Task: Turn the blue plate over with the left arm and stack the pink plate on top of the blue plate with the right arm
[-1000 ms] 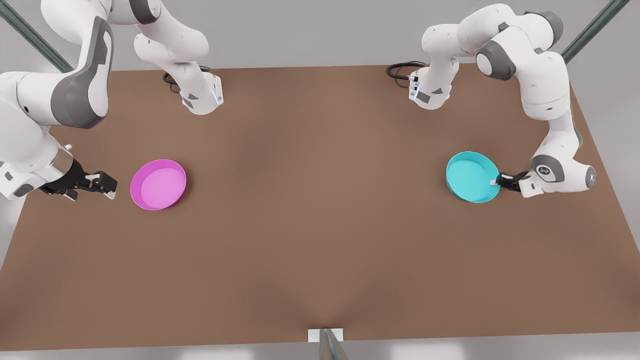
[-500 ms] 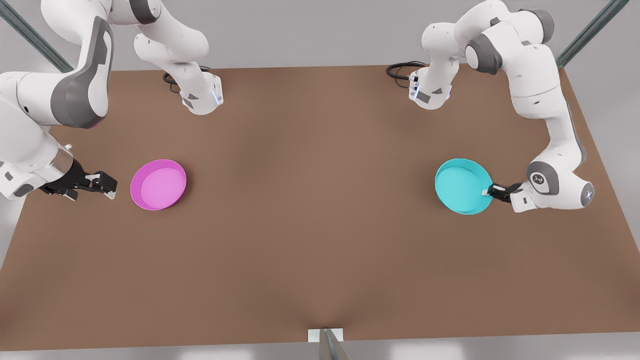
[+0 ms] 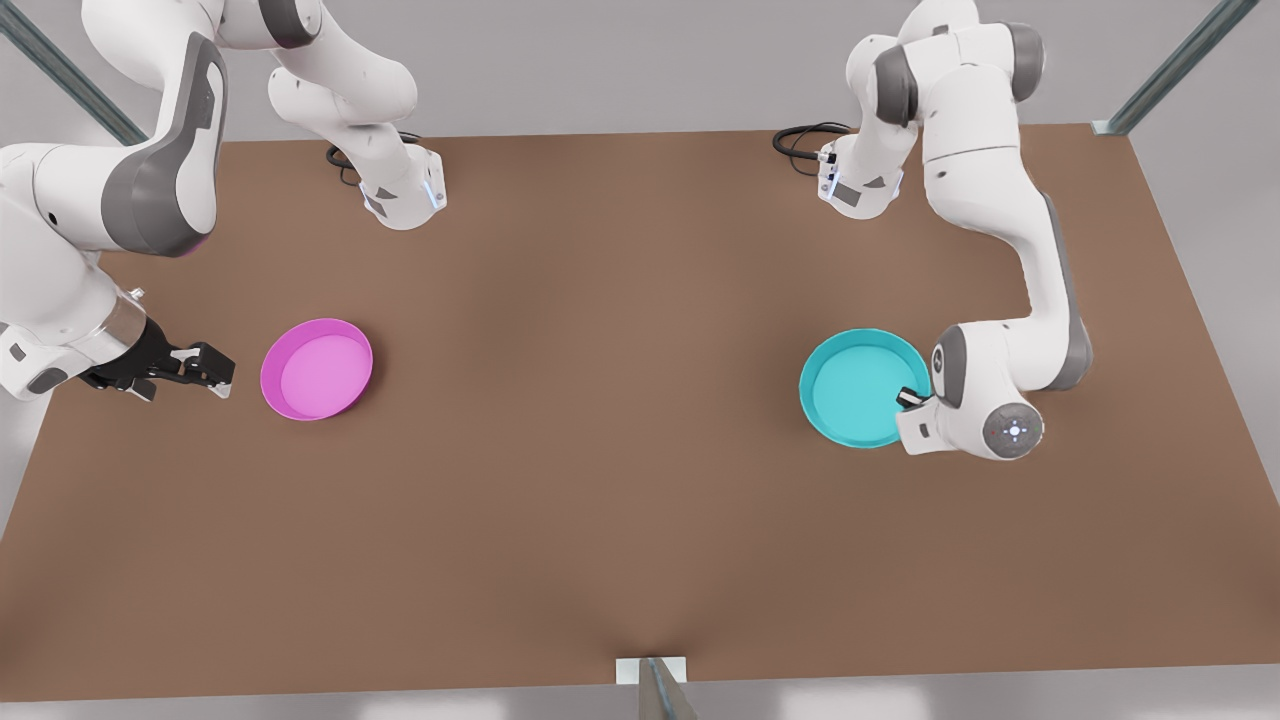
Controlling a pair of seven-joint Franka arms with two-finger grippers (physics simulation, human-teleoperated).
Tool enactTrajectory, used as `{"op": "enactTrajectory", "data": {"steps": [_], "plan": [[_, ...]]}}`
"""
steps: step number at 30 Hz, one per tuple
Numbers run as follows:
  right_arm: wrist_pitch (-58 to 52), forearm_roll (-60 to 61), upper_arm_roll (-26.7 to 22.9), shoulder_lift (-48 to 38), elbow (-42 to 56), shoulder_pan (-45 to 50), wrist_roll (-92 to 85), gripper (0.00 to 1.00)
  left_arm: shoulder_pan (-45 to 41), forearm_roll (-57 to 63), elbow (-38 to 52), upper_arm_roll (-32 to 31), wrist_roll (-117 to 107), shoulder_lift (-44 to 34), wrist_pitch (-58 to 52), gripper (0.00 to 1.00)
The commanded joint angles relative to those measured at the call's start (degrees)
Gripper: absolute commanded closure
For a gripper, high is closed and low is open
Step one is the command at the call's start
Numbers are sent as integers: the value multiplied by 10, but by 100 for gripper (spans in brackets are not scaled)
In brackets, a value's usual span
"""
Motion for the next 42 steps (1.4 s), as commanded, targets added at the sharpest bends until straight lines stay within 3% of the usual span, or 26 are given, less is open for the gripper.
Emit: {"op": "enactTrajectory", "data": {"steps": [1,26,35,42], "plan": [[0,0,0,0,0,0,0,0,-3,-7,0,0,-2,0,-2,79],[0,0,0,0,0,0,0,0,-320,393,52,-6,-328,10,-12,79],[0,0,0,0,0,0,0,0,-424,515,48,-7,-558,56,32,79],[0,0,0,0,0,0,0,0,-489,620,47,-7,-657,94,-1,79]]}}
